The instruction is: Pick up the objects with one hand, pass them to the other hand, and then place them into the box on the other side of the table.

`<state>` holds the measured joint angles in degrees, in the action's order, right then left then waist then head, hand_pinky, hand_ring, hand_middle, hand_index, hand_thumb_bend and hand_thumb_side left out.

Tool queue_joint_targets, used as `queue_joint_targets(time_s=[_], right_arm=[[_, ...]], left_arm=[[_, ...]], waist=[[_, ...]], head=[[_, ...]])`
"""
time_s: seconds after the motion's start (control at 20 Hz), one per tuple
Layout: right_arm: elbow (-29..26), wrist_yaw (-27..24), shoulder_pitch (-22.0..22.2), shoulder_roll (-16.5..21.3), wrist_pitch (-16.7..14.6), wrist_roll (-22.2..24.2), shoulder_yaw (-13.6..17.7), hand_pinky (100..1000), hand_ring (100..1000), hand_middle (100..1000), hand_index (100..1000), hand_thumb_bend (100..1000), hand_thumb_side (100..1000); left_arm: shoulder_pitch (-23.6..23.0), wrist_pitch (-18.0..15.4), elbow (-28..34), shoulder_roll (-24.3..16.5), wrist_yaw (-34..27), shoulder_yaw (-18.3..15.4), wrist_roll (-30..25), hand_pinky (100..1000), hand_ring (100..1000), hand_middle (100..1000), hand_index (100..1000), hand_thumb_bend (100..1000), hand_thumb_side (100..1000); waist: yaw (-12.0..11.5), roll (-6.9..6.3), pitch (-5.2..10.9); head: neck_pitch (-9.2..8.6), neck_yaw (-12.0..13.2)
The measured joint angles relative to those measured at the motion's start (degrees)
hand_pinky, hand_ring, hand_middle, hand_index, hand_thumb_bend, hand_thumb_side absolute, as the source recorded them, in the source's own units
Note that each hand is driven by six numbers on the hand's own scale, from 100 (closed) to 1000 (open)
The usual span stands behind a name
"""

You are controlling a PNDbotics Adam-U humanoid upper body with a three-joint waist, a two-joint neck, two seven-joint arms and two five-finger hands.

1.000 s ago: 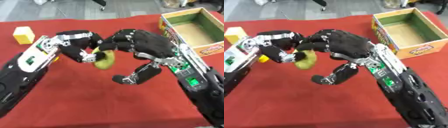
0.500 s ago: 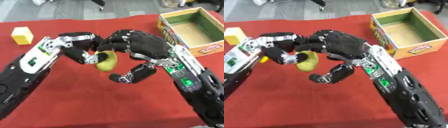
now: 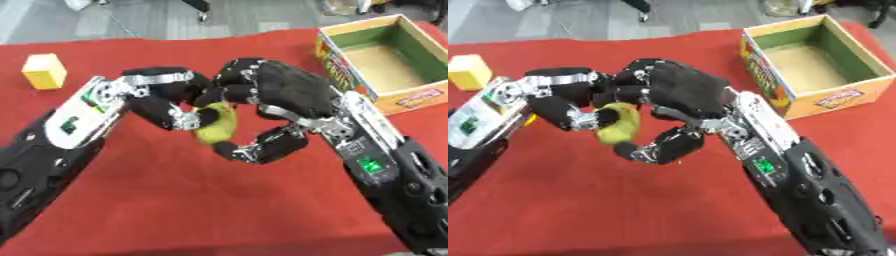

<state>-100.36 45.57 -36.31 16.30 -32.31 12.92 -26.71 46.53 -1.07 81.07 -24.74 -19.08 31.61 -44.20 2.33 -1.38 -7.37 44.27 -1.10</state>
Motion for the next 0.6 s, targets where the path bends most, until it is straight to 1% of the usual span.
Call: queue_joint_targets(time_s=[0.05,0.1,0.15,0.2,0.25,0.3,0.4,0.6], right_arm=[[0.05,0.00,0.00,-0.08,-0.06,-0.15,-0.10,748,700,576,781,265,297],[0.07,0.00,0.01,-0.16,-0.11,-0.19,-0.13,757,719,615,819,290,357],[0.10,0.01,0.01,-0.27,-0.24,-0.05,-0.13,758,721,619,823,293,364],[0.15,0.03,0.01,-0.38,-0.43,0.24,-0.13,767,738,652,854,309,406],[0.26,0.03,0.01,-0.42,-0.68,0.76,-0.13,772,746,674,872,317,430],[0.32,0.04,0.00,-0.44,-1.02,1.55,-0.13,779,763,725,904,337,478],[0.41,-0.02,0.01,-0.44,-1.81,3.60,-0.09,786,779,764,927,360,526],[0.41,-1.06,0.02,-0.44,-2.94,8.07,0.26,792,795,799,941,378,545]], left_arm=[[0.00,0.00,-0.05,0.06,0.02,0.01,0.00,668,460,441,452,132,346],[0.00,0.00,-0.14,0.21,0.03,0.01,0.00,668,460,441,452,132,346],[0.00,0.00,-0.21,0.39,0.03,0.01,0.00,668,460,441,452,132,346],[0.00,0.00,-0.28,0.48,0.04,0.03,0.00,669,460,441,452,131,346],[0.00,0.00,-0.30,0.48,0.06,0.03,0.00,669,460,441,452,132,347],[0.00,0.01,-0.31,0.48,0.11,0.04,0.01,669,460,441,453,130,347],[0.00,0.08,-0.33,0.37,0.19,0.04,0.08,669,460,441,453,129,347],[0.00,0.44,-0.33,-0.11,0.23,0.04,0.48,669,460,441,452,128,347]], waist=[[0.00,0.00,0.00],[0.00,0.00,0.00],[0.00,0.00,0.00],[0.00,0.00,0.00],[0.00,0.00,0.00],[0.00,0.00,0.00],[0.01,0.00,0.00],[0.07,0.00,0.00]], head=[[0.00,0.00],[0.00,0.00],[0.00,0.00],[0.00,0.00],[0.00,0.00],[0.00,0.00],[0.00,0.00],[0.00,-0.01]])
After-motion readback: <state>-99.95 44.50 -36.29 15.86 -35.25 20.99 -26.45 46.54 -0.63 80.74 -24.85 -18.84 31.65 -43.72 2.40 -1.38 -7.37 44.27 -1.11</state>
